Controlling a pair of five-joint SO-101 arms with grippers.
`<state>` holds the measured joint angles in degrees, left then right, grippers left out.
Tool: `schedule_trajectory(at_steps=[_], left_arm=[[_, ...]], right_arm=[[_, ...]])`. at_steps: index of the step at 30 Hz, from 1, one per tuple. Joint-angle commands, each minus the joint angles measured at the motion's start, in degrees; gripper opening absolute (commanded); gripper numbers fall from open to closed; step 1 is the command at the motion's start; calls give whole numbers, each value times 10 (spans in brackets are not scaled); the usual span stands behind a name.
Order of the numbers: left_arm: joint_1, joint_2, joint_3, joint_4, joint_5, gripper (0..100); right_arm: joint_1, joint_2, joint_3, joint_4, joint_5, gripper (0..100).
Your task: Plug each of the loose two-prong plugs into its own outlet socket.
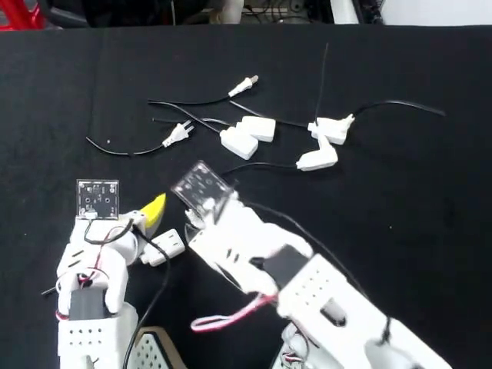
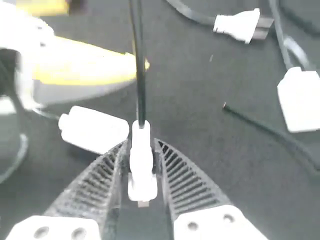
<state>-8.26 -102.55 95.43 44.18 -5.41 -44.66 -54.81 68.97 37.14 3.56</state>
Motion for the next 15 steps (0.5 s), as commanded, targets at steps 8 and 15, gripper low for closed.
schedule_trajectory(at_steps=[8, 15], left_arm=[[136, -4, -118, 33, 49, 346], [171, -4, -196, 103, 47, 346]], right_arm=[[-9, -105, 65, -54, -6, 12], [-9, -105, 67, -54, -5, 12]])
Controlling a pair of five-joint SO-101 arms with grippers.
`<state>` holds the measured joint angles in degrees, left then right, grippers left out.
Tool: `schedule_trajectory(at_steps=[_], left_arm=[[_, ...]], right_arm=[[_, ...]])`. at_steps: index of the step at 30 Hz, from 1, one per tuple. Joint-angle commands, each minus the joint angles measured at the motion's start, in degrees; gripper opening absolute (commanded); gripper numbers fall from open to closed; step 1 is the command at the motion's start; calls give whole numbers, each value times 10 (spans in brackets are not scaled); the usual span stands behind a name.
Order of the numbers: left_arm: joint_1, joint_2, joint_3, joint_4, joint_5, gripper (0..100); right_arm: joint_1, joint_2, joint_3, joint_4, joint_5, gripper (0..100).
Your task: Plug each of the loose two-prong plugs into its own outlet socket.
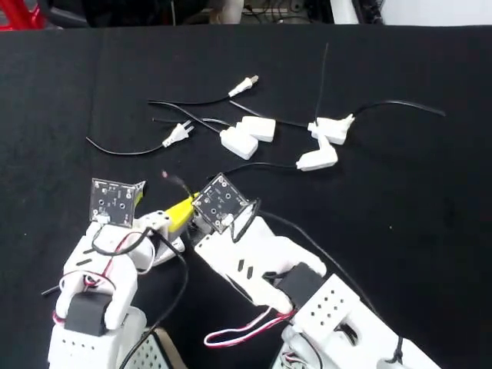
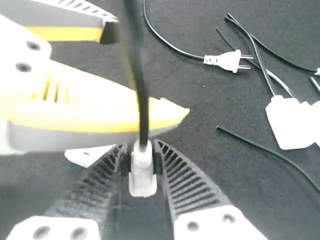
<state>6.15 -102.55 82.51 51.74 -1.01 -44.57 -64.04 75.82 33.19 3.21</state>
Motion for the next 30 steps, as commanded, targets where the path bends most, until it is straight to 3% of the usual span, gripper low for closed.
schedule_trajectory(at_steps=[1, 6, 12, 17, 21, 25, 30], left_arm=[[33, -4, -75, 35, 3, 346], [37, -4, -83, 43, 1, 346], [-87, -4, -78, 70, 1, 346], [-125, -4, -76, 154, -96, 346], [-114, -4, -70, 190, -142, 346], [-38, -4, -33, 188, -179, 346], [22, -5, -30, 142, -97, 346]], right_arm=[[-10, -13, -1, -14, -2, 12], [-7, -13, -4, -11, -2, 12], [7, -13, -14, -10, -4, 11], [61, -13, -54, -13, -8, 11], [68, -13, -92, -15, -56, 11], [66, -13, -116, -39, -143, 11], [62, -14, -102, -41, -211, 11]])
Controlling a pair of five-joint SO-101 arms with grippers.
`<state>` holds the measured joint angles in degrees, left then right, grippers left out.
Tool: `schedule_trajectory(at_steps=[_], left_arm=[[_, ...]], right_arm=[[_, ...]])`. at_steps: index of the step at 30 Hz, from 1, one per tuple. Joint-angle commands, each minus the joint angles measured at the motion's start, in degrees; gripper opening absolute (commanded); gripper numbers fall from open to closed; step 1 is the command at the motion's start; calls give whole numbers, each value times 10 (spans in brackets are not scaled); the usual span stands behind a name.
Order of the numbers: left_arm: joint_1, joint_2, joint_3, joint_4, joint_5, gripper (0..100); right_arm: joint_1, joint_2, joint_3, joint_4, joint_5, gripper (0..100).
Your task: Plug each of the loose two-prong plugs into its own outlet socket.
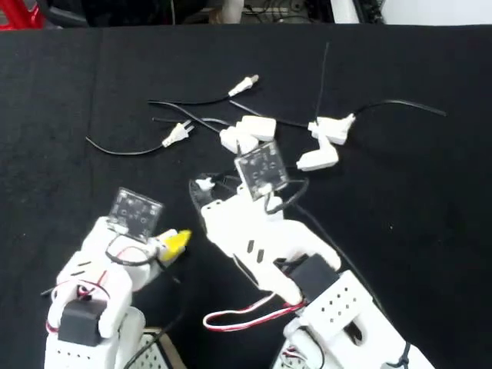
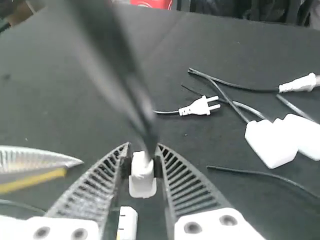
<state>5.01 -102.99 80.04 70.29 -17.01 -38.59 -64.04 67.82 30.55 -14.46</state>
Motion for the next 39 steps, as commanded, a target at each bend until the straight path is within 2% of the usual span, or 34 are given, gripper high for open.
schedule_trajectory(at_steps=[1, 7, 11, 17, 20, 26, 33, 39], left_arm=[[35, -1, -5, -66, 85, 346], [32, -1, 18, -174, 145, 346], [29, -1, 25, -184, 166, 346], [-32, -1, 29, -209, 166, 346], [-40, -1, 36, -218, 166, 346], [-39, -1, 38, -213, 164, 346], [-45, -1, 32, -159, 160, 346], [-45, -15, 32, -89, 49, 346]], right_arm=[[-9, -14, -17, -16, -42, 11], [-69, -14, 7, -12, -41, 11], [-72, -14, -7, 27, -40, 11], [-73, -14, -32, 80, -40, 11], [-88, -13, -31, 85, -28, 11], [-92, -13, -29, 80, -19, 11], [-33, -13, -29, 52, -18, 11], [-1, -13, -40, 53, -14, 11]])
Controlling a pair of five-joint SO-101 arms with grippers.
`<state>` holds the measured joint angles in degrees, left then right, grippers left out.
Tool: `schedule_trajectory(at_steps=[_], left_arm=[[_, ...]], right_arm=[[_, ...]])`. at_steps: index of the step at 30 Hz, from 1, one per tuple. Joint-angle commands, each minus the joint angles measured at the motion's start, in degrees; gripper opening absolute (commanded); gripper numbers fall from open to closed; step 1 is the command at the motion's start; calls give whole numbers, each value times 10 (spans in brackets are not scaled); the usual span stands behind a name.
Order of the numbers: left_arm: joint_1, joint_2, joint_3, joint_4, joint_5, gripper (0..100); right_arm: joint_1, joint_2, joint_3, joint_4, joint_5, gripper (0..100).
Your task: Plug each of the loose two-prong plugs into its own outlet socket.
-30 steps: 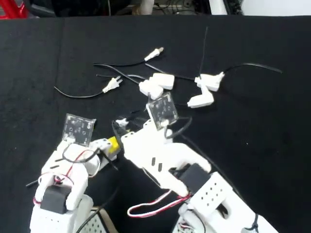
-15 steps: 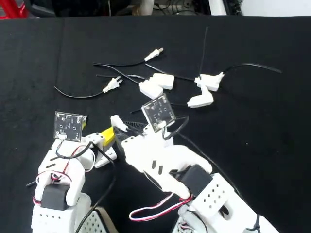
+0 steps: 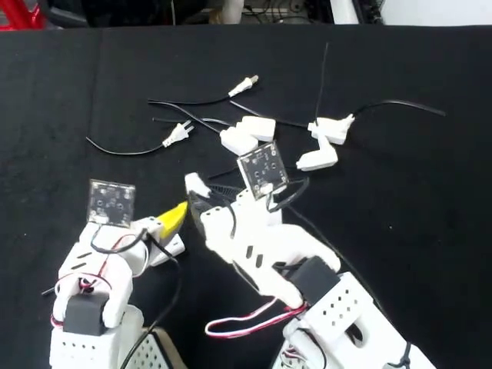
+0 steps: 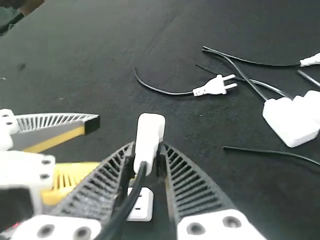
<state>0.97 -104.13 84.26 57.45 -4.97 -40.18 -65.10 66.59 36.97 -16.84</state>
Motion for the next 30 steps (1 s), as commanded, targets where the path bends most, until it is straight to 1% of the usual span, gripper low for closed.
schedule_trajectory(at_steps=[1, 3, 4, 7, 11, 15, 18, 20, 23, 25, 30], left_arm=[[-6, -4, -10, 56, -101, 346], [-25, -4, -11, 73, -142, 346], [-44, -4, -11, 74, -146, 346], [-133, -4, -12, 71, -145, 346], [-257, -4, 5, 55, -148, 346], [-325, -4, 78, 0, -148, 346], [-369, -4, 112, -11, -148, 346], [-385, -4, 125, -11, -148, 346], [-387, -4, 130, -11, -147, 346], [-387, -4, 131, -10, -147, 346], [-386, -4, 131, -7, -147, 346]], right_arm=[[15, -1, -28, -10, 24, 11], [16, 0, -42, 18, 47, 11], [18, 6, -60, 46, 51, 11], [22, 55, -129, 135, 53, 11], [1, 196, -202, 193, 69, 11], [-27, 356, -305, 260, 82, 11], [-60, 453, -351, 276, 79, 11], [-87, 504, -364, 274, 78, 11], [-115, 548, -369, 252, 73, 11], [-116, 559, -364, 235, 61, 11], [-115, 559, -346, 199, 59, 11]])
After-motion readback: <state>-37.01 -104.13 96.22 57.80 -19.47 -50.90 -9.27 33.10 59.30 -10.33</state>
